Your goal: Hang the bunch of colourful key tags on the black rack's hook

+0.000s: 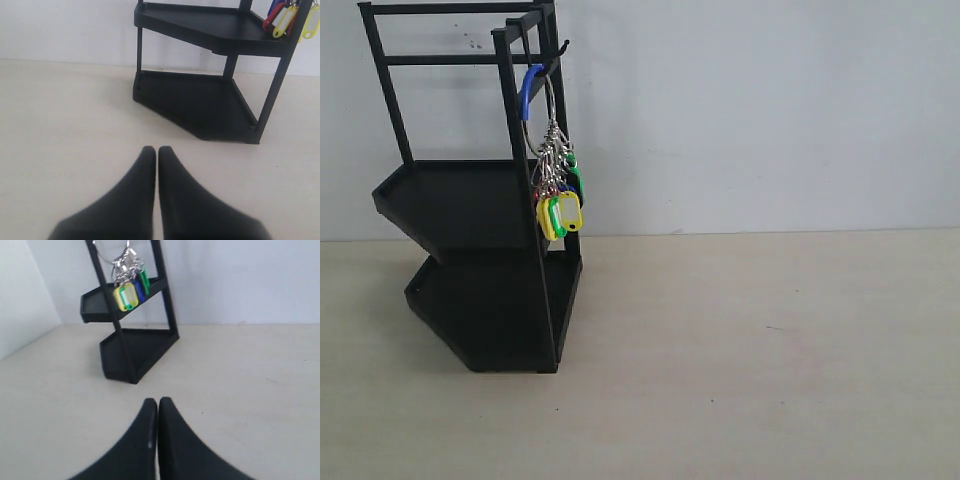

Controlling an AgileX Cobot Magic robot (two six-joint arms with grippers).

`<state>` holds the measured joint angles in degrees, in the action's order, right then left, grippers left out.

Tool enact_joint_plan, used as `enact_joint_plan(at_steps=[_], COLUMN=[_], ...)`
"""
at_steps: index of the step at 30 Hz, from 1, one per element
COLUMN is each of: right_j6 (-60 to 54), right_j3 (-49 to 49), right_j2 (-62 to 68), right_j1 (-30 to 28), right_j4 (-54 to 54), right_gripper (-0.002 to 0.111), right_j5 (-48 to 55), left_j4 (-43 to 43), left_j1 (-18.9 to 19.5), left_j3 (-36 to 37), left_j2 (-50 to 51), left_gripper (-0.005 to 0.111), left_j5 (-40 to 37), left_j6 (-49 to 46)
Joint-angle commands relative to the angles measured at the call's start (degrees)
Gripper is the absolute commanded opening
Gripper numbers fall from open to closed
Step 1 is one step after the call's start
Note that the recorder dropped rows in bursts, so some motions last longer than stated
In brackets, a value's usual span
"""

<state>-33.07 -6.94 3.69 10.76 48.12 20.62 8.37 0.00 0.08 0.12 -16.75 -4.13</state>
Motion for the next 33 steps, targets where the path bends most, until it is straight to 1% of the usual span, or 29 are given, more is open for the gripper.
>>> enact_joint_plan(at_steps=[1, 4, 18, 23, 26, 28, 29, 33], right_j6=[1.32, 1.97, 4.1, 0.69, 2.1, 9.37, 14.97, 38.91], right_j3=[2.41, 2.41, 2.41, 2.41, 2.41, 2.41, 2.41, 2.41], right_j2=[-3.69, -3.69, -3.69, -3.69, -3.69, -3.69, -3.69, -3.69], right_j1=[-5.61, -6.95, -6.82, -6.82, -6.82, -6.82, -6.82, -6.82], right_j4=[0.39, 0.89, 0.78, -0.06, -2.78, -10.22, -14.18, -36.08], right_gripper=[0.0, 0.0, 0.0, 0.0, 0.0, 0.0, 0.0, 0.0], right_j5=[0.78, 0.25, 0.73, 0.58, 1.65, 4.09, 5.13, 7.69], left_j4=[-0.28, -0.28, -0.28, -0.28, -0.28, -0.28, -0.28, -0.28], left_j1=[-0.04, -0.04, -0.04, -0.04, -0.04, -0.04, -0.04, -0.04], left_j3=[-0.08, -0.08, -0.08, -0.08, -0.08, -0.08, -0.08, -0.08], left_j2=[-0.12, -0.12, -0.12, -0.12, -0.12, -0.12, -0.12, -0.12], left_gripper=[0.004, 0.004, 0.004, 0.004, 0.004, 0.004, 0.004, 0.004], left_j5=[0.45, 0.45, 0.45, 0.45, 0.45, 0.45, 0.45, 0.45], left_j6=[-0.2, -0.2, -0.2, -0.2, -0.2, -0.2, -0.2, -0.2])
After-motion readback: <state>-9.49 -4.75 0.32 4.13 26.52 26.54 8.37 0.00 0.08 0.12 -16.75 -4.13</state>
